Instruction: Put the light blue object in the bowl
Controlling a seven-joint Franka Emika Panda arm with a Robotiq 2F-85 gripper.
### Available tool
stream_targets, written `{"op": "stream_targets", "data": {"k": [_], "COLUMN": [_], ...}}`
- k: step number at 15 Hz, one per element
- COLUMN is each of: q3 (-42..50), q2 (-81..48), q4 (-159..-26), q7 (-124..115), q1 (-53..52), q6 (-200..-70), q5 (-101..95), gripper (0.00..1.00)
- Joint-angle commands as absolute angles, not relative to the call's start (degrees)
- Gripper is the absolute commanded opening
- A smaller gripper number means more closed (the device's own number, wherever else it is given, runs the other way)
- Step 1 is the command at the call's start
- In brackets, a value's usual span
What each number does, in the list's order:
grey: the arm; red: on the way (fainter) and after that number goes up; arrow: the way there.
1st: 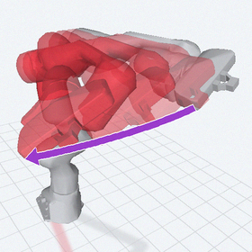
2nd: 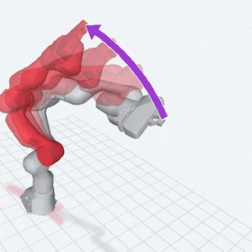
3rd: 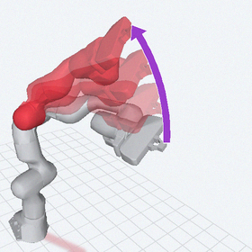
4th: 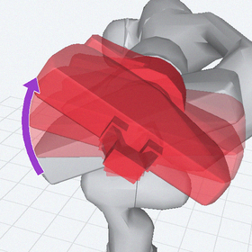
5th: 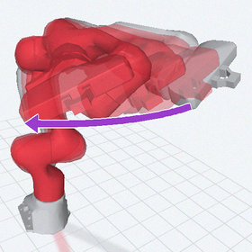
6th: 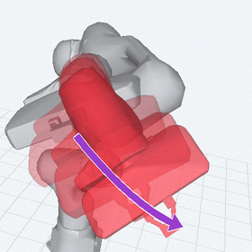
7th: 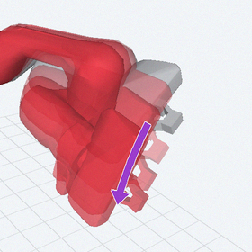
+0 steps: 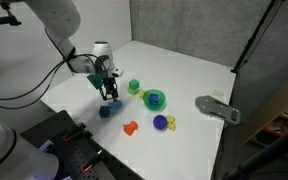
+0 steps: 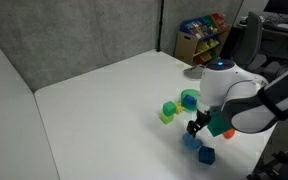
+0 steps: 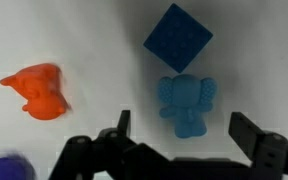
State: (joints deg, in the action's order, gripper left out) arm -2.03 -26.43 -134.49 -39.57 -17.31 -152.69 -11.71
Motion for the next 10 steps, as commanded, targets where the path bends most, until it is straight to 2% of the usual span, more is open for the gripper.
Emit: {"op": "stream_targets", "data": {"k": [1,10], "q3": [-0.16,2.18], "q2": [-31.86,-40.97], "q4": [-130.75,-125.23], "q7": [-40.62,-40.88], "q1": [-19.65,-23.58], "q6": [-154.58,-157.66], "q5": [-9.27,-2.33], "gripper": [1.0,1.0]}}
